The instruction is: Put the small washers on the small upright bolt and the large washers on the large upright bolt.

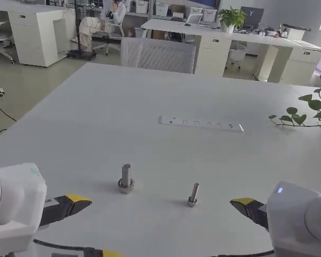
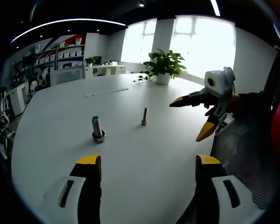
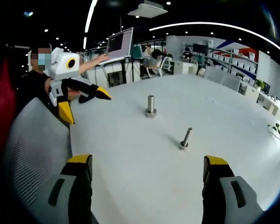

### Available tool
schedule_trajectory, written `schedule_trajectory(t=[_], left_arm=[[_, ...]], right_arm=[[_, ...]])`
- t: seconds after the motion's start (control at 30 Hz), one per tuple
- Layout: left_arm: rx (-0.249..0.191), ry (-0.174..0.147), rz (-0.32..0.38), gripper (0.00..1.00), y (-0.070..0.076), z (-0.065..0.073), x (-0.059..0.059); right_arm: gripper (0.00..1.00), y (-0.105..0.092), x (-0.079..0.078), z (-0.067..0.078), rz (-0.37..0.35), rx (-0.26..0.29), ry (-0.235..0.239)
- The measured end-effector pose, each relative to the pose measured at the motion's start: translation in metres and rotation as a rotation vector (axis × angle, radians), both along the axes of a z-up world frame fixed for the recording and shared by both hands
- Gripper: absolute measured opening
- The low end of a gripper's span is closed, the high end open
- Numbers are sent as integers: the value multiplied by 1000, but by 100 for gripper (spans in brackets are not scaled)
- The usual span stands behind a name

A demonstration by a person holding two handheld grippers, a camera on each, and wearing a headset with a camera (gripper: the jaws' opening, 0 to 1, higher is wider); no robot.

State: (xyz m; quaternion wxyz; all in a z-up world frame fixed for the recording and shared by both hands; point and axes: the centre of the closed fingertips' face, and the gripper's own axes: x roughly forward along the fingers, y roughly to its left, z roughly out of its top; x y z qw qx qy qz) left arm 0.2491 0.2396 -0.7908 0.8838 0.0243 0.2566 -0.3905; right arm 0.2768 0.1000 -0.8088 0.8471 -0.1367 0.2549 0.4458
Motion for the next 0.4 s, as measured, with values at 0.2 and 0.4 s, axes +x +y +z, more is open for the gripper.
schedule_trajectory(t=[0.2,0.4], left_arm=[[6,0,5,83,2,-1,-3],[11,-3,-4,83,0,0,-2]], right_arm=[[100,2,-1,0,8,0,-5],[100,1,-1,1,6,-4,-9]])
